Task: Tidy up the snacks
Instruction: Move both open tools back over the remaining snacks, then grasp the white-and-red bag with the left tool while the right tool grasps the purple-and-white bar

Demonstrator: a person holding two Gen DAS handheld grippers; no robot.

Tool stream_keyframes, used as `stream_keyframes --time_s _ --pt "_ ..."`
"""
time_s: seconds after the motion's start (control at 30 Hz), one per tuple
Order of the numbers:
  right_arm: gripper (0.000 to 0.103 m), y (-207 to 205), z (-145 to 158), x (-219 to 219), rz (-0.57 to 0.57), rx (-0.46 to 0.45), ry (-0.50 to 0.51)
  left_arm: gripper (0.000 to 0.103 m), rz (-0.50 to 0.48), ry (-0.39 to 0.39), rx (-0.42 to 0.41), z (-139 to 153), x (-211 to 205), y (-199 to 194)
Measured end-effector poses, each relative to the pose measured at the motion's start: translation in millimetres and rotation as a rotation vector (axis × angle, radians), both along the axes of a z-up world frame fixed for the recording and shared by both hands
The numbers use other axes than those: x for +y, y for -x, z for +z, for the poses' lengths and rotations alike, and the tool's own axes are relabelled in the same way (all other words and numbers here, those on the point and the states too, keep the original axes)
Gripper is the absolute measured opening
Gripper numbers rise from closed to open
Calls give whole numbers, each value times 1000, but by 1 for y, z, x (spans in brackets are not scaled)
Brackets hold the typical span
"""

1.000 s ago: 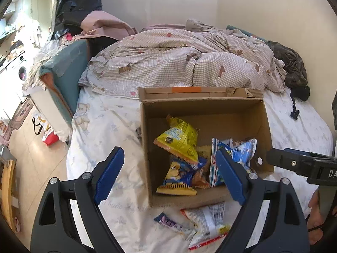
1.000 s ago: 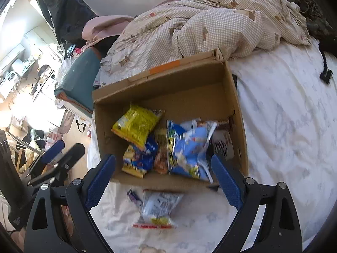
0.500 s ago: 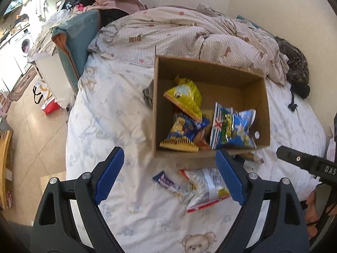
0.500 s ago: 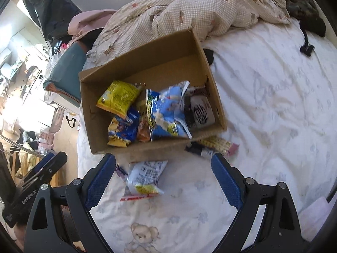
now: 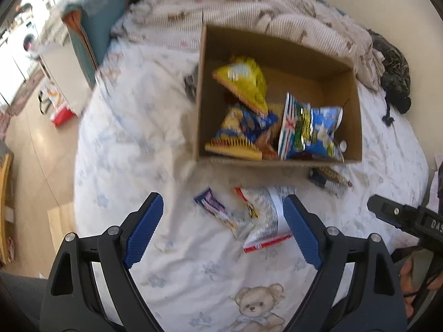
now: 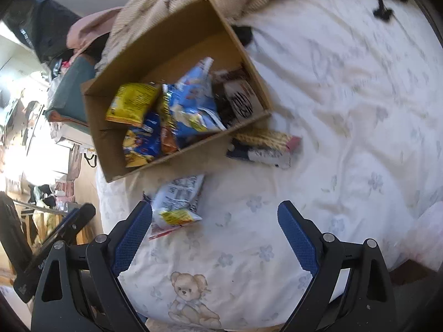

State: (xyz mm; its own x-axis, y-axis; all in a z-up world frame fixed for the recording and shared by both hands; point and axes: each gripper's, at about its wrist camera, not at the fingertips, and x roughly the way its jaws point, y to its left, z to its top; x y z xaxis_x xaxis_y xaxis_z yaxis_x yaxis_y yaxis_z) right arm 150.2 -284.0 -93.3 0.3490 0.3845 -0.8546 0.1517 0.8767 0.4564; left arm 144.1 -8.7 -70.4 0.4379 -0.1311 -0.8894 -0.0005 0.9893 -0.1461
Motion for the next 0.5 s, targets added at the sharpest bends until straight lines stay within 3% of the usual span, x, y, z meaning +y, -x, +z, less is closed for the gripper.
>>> stream_keyframes --time_s 0.1,0.3,0.43,0.5 --pt "94 -5 -11 -5 -17 33 15 86 -67 29 117 -29 -15 -3" --pt "94 -9 -19 -16 -63 60 -31 86 -89 56 203 -65 -53 -23" --pt "94 -7 -12 -31 -104 35 -26 86 -87 32 260 -81 -77 -38" --pt "94 -4 -13 -43 -137 39 -48 86 -101 -36 275 -94 -90 -42"
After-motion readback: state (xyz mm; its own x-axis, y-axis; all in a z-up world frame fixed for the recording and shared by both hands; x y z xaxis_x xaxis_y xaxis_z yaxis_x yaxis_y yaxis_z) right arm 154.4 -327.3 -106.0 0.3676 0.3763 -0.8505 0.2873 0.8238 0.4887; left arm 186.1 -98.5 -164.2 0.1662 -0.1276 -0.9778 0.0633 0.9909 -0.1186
